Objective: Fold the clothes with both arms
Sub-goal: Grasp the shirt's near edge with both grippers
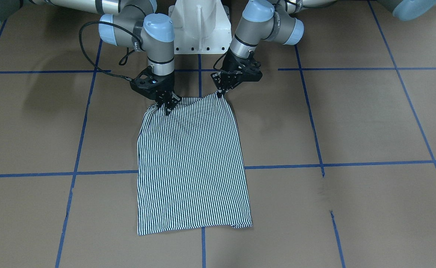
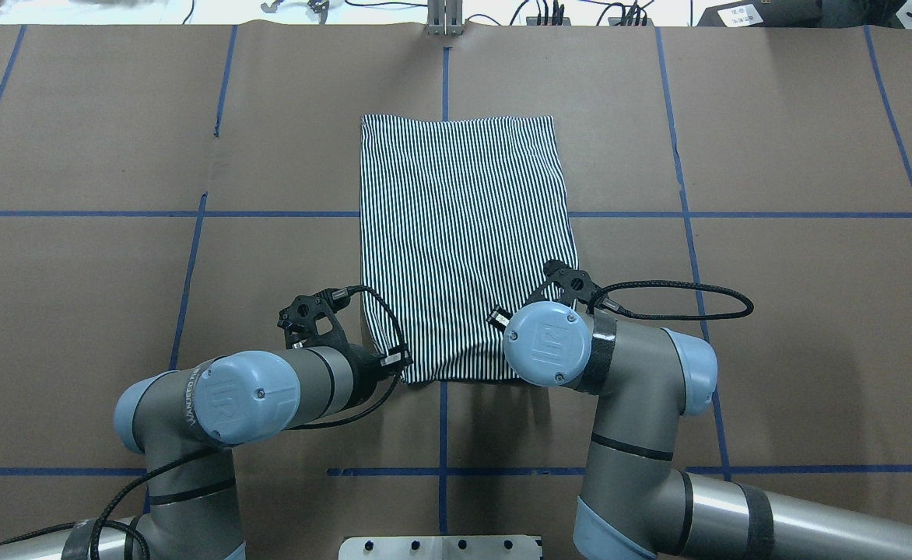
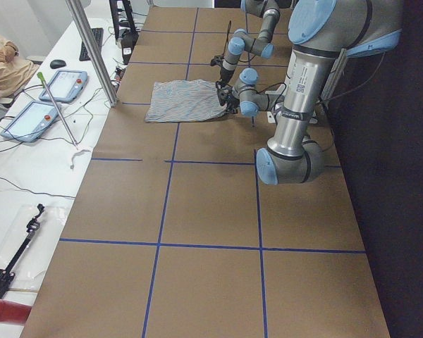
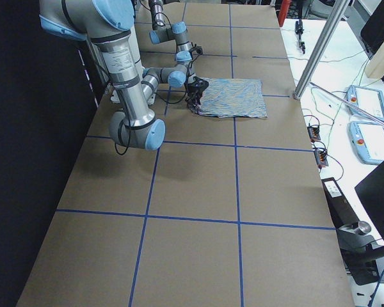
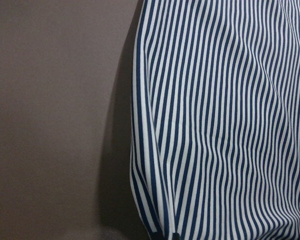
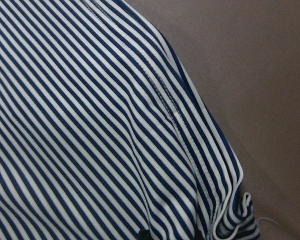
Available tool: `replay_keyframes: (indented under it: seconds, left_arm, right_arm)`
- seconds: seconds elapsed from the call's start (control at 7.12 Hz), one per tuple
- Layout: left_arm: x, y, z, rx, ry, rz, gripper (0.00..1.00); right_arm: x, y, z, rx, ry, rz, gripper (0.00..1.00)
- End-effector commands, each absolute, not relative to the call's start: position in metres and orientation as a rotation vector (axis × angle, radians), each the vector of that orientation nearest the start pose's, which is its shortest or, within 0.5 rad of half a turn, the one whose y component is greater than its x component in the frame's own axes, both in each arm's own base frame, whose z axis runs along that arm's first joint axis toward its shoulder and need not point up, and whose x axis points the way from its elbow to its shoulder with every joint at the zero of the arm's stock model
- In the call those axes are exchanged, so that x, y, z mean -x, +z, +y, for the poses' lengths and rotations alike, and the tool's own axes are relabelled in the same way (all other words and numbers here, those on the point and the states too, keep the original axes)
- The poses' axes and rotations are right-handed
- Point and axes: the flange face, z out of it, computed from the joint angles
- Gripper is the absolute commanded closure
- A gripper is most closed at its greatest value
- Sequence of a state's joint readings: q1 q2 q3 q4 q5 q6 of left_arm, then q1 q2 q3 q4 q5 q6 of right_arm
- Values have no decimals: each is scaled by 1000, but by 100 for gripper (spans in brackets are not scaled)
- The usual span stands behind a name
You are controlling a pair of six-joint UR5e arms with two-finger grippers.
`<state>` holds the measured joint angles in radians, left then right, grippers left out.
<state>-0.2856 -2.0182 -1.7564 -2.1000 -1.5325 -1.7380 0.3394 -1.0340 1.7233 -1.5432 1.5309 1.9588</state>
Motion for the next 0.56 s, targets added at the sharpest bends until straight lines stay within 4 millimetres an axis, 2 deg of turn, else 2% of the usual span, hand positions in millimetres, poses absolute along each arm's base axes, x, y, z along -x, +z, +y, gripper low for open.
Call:
replay_keyframes:
  seconds: [0.0, 0.28, 0.42]
  left_arm:
    - [-567, 261, -310, -103, -423, 1169, 100]
    - [-564, 257, -309, -99, -417, 1178, 100]
    - [-540, 234, -304, -119, -385, 1215, 100]
  right_arm:
    - [577, 287, -349, -21, 709, -735, 100]
    - [574, 282, -349, -21, 710, -747, 100]
    - [561, 264, -344, -20, 707, -791, 100]
